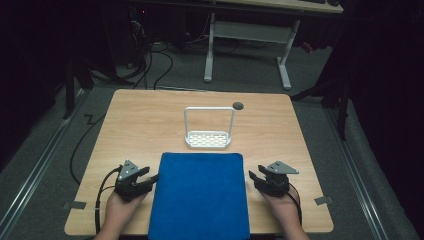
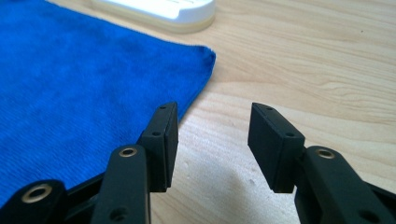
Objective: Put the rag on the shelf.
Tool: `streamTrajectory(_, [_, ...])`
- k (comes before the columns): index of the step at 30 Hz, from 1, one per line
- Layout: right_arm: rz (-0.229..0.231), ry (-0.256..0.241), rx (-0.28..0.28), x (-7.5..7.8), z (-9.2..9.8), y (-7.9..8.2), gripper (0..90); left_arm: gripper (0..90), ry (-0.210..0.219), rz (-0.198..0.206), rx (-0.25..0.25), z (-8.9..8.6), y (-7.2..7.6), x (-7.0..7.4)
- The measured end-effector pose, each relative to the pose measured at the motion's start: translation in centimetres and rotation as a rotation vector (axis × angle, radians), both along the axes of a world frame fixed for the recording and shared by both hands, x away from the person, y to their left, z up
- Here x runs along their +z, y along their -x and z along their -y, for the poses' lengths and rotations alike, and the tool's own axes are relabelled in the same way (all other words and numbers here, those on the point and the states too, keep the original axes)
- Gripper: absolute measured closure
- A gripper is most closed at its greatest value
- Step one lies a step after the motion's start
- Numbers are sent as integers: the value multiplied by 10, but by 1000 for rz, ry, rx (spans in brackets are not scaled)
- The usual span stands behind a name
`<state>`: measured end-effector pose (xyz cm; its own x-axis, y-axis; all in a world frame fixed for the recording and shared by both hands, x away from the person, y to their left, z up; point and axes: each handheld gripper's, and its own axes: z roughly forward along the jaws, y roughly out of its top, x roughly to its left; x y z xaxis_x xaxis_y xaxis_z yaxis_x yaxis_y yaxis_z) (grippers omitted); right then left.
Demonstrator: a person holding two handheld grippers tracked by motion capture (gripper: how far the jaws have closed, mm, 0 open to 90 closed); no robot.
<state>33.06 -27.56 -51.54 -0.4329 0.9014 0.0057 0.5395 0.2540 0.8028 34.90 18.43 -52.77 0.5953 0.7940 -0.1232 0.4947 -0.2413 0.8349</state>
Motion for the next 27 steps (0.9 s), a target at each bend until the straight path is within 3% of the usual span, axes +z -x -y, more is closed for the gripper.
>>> streamTrajectory(4, [8, -31, 8, 2, 2, 0, 514, 480, -1, -3, 7, 0, 0, 2])
streamTrajectory(9, [6, -18, 22, 1, 0, 1, 479, 477, -16, 3, 16, 0, -2, 4])
streamTrajectory(11, [19, 8, 44, 0, -3, 2, 463, 477, -12, 24, 10, 0, -3, 7])
streamTrajectory(13, [20, 14, 49, 0, -4, 2, 462, 473, -15, 12, 9, 2, -5, 7])
streamTrajectory(17, [44, 14, 61, 1, -7, 3, 468, 402, -13, -51, 7, 7, -13, 7])
streamTrajectory(22, [58, 30, 66, 1, -9, 4, 436, 393, -92, -62, 24, 18, -26, 10])
streamTrajectory(24, [45, 13, 63, 2, -8, 4, 433, 388, -100, -71, 9, 23, -33, 11])
streamTrajectory(27, [36, -1, 61, 3, -8, 4, 432, 420, -106, -47, 17, 26, -38, 12])
